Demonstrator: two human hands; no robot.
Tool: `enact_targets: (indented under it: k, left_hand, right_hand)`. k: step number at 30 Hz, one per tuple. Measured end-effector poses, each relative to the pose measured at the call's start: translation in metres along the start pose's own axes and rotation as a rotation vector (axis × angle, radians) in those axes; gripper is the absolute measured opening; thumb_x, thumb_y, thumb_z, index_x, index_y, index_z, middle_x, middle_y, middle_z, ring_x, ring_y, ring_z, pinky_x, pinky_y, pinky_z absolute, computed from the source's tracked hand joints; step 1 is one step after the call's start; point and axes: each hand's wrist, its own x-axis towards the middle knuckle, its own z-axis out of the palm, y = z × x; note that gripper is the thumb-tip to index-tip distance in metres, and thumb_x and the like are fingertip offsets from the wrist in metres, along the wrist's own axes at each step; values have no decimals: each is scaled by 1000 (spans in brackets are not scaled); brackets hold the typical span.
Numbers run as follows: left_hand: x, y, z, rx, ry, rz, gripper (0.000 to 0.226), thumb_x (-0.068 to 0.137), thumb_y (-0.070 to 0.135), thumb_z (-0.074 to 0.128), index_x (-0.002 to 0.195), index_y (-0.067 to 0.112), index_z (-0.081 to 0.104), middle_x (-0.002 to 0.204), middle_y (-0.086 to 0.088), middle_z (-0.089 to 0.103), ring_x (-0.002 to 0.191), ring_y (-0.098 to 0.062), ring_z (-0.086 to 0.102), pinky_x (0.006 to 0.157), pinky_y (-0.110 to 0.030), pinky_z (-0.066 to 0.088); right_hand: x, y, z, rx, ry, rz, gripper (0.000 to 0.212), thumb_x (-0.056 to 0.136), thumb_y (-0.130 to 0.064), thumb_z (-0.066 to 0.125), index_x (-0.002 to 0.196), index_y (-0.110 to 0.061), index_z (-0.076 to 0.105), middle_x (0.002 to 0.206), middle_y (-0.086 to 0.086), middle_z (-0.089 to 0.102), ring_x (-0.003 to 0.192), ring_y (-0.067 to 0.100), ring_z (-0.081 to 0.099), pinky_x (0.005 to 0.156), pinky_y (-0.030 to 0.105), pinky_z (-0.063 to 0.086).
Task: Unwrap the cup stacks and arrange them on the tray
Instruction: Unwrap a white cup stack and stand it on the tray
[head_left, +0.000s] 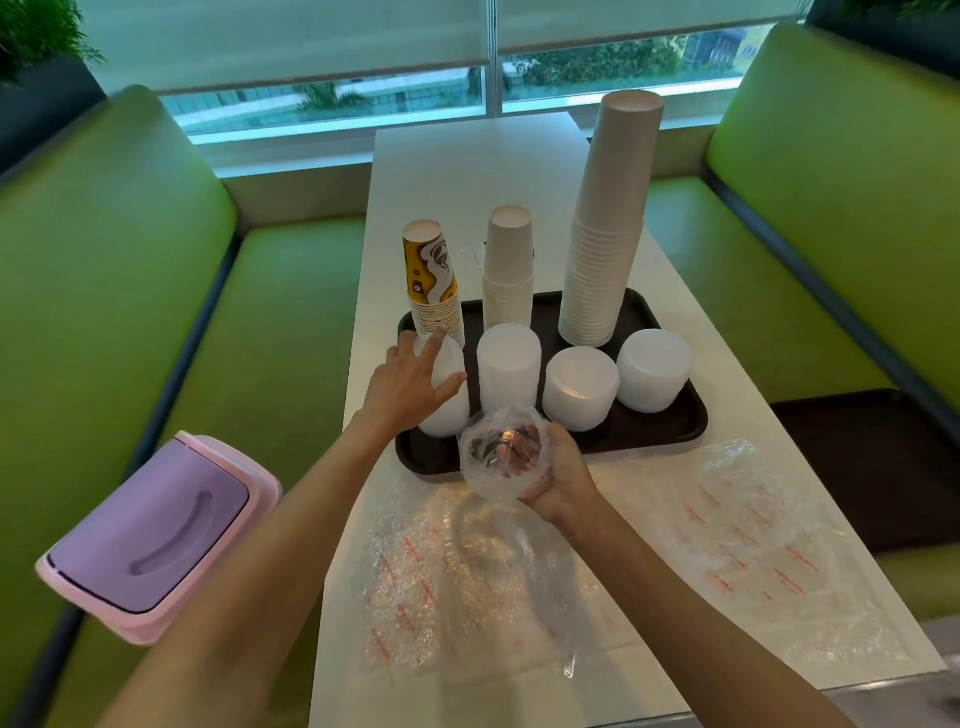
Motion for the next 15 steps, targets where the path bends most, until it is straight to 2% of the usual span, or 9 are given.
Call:
enact_targets:
  k: [2, 6, 8, 11, 15]
  left_hand:
    - [3, 1, -2, 62, -2, 24, 72, 92, 55, 44, 150, 20, 18, 145, -18, 29, 127, -36, 39, 94, -49, 43]
    - [4, 1, -1, 88, -3, 43, 73, 91, 56, 46, 149, 20, 19, 144, -18, 30, 128, -35, 37, 94, -49, 43]
    - [3, 1, 0, 59, 4, 40, 74, 91, 56, 48, 149, 20, 19, 147, -17, 27, 129, -35, 36, 92, -48, 45]
    - [3, 1, -2, 43, -7, 51, 77, 90, 56, 49, 150, 22, 17, 149, -16, 23, 132, -36, 32, 94, -50, 45]
    - [4, -2, -2, 68, -28, 65, 81, 88, 59, 50, 151, 24, 14, 150, -16, 22, 132, -37, 33, 96, -52, 44]
  right_hand:
    - [-3, -2, 1, 10, 18, -2, 26, 87, -14, 51, 68, -6, 66, 71, 11, 62, 73, 23, 57, 79, 37, 47]
    - [-7, -2, 1, 10, 46, 8, 44, 93, -18, 48, 57, -7, 70, 69, 11, 64, 73, 23, 58, 77, 37, 47]
    - [-10, -4, 3, 5, 58, 14, 39, 93, -19, 47, 64, -6, 69, 71, 12, 64, 75, 24, 58, 78, 38, 47]
    - [-14, -7, 4, -14, 128, 14, 26, 95, -22, 44, 82, -9, 63, 83, 12, 62, 81, 24, 56, 91, 39, 45]
    - [-14, -7, 3, -12, 190, 14, 41, 101, -40, 32, 105, -11, 60, 99, 16, 62, 92, 31, 56, 92, 47, 41]
